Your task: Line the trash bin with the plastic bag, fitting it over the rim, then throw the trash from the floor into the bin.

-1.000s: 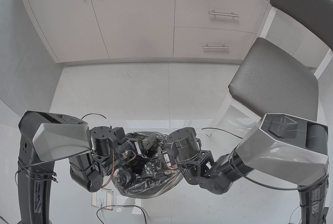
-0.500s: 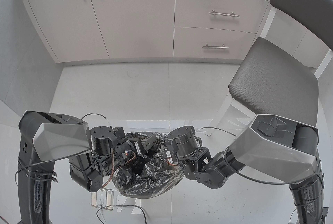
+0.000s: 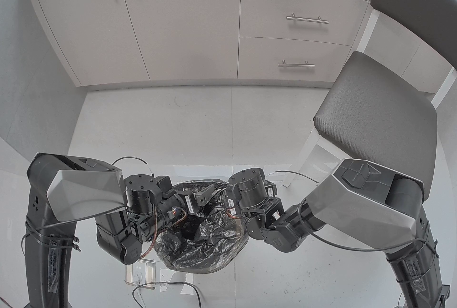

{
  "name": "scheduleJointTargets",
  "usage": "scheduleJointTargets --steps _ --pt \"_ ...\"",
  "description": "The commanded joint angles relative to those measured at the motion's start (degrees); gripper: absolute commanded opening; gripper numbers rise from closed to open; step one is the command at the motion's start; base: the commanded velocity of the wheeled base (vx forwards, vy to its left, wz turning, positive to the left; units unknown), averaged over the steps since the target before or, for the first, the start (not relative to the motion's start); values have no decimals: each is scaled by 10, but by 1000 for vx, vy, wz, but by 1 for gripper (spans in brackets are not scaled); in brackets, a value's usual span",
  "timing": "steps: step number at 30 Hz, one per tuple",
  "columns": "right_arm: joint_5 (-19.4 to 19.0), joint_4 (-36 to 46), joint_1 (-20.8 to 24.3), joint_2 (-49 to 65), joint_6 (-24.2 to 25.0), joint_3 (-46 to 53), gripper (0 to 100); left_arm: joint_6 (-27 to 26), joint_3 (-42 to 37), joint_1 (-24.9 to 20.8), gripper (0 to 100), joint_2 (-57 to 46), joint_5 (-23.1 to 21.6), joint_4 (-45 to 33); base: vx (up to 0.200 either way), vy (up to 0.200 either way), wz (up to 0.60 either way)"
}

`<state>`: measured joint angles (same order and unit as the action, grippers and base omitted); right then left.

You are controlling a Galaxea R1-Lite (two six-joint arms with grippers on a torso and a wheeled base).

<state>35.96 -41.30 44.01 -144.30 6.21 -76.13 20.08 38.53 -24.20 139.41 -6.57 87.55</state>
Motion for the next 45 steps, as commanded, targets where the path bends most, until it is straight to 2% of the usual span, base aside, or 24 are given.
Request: scheduleJointTargets --steps 1,7,11,17,23,34,39,45 --pt "2 0 -2 -12 0 -10 100 -6 3 3 100 9 1 0 0 0 0" --pt "18 -2 -5 -20 3 -29 100 -21 13 11 100 25 4 0 0 0 0" --pt "39 -1 -5 -27 23 -47 100 -22 14 12 100 26 17 0 0 0 0" --pt "43 -1 -6 -34 24 -52 100 -31 16 10 100 34 25 -2 0 0 0" --pt "57 -1 -10 -43 25 -57 100 -72 31 8 100 59 79 -12 0 0 0" --pt "60 -4 -11 -49 27 -66 100 -72 29 4 100 63 79 -12 0 0 0" --pt "60 0 -1 -12 25 -42 100 -72 22 4 100 53 79 -7 0 0 0" --pt "54 21 26 74 -1 54 100 -72 12 3 100 24 79 -5 0 0 0"
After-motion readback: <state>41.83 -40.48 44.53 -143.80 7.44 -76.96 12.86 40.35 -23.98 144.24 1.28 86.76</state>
